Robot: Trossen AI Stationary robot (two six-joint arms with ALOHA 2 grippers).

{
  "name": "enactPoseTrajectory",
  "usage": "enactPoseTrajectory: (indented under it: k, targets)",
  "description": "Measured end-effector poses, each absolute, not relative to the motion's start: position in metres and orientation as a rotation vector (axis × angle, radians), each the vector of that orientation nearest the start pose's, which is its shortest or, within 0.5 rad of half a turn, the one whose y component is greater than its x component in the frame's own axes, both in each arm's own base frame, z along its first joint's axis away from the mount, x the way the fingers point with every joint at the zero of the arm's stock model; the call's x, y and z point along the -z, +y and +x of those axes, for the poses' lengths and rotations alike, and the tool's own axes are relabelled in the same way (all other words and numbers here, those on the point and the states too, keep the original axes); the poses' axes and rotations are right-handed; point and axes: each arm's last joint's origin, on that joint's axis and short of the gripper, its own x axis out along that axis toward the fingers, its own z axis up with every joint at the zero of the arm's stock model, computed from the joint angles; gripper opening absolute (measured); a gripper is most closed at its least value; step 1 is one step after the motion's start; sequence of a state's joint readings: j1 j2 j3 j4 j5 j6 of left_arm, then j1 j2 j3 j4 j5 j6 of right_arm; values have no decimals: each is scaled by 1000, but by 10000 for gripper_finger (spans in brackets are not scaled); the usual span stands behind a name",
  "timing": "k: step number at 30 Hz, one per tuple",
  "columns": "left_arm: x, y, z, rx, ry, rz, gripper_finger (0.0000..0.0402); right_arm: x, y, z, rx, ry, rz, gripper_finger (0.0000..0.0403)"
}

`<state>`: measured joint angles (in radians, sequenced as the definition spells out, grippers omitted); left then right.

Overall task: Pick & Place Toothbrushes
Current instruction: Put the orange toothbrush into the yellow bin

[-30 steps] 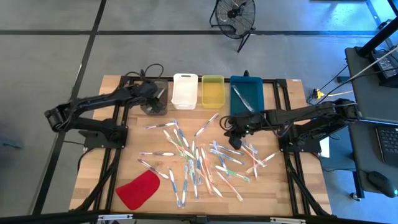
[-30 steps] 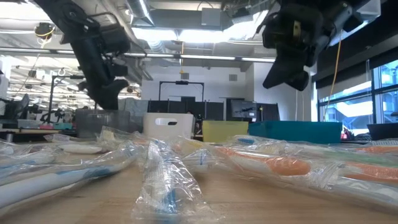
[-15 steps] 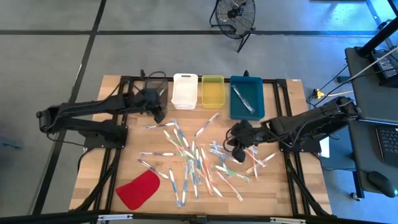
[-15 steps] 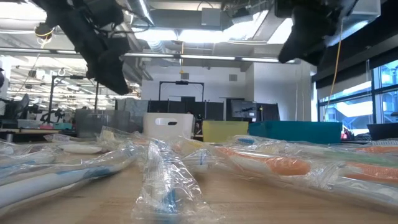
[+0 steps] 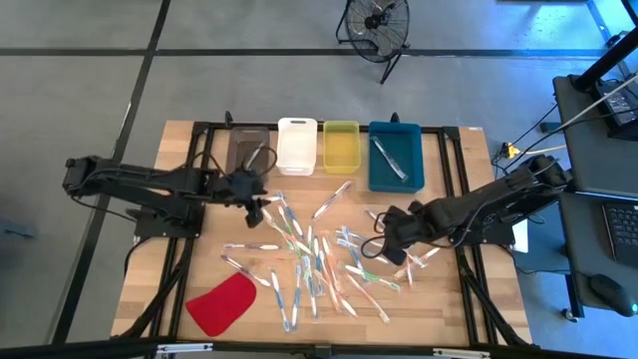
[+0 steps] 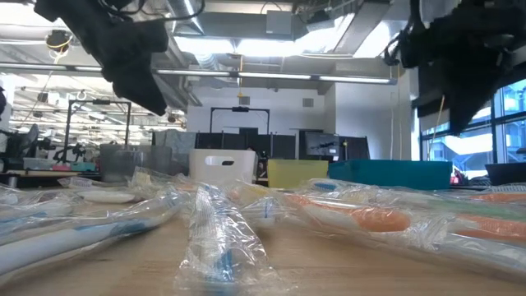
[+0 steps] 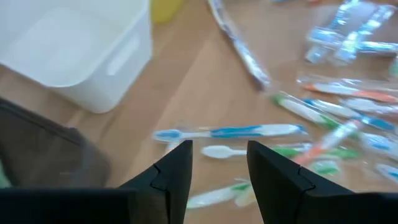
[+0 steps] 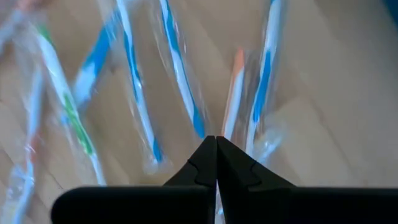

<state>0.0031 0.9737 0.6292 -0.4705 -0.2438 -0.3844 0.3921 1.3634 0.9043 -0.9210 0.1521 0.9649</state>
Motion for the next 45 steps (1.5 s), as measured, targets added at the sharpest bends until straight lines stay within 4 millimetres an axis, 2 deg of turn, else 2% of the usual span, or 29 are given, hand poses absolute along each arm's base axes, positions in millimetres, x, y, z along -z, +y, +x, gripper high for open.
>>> enactPoseTrajectory:
  k: [6,12,24,30,37,45]
  targets:
    - [-226,-10,188,-324,750,-245,148,-198,88,219,437,1376,448,6]
    - [-227,-25,187,-334,726,-252,148,-185,90,224,466,1422,421,17]
    - [-214,-38,193,-373,763,-208,148,-164,94,231,525,1488,436,138]
    - [-208,-39,196,-383,794,-194,148,-150,95,235,562,1530,415,167]
    - [-207,-39,197,-385,798,-194,148,-141,95,236,606,1557,407,152]
    - [-207,-39,197,-389,796,-205,148,-141,91,238,634,1546,440,73]
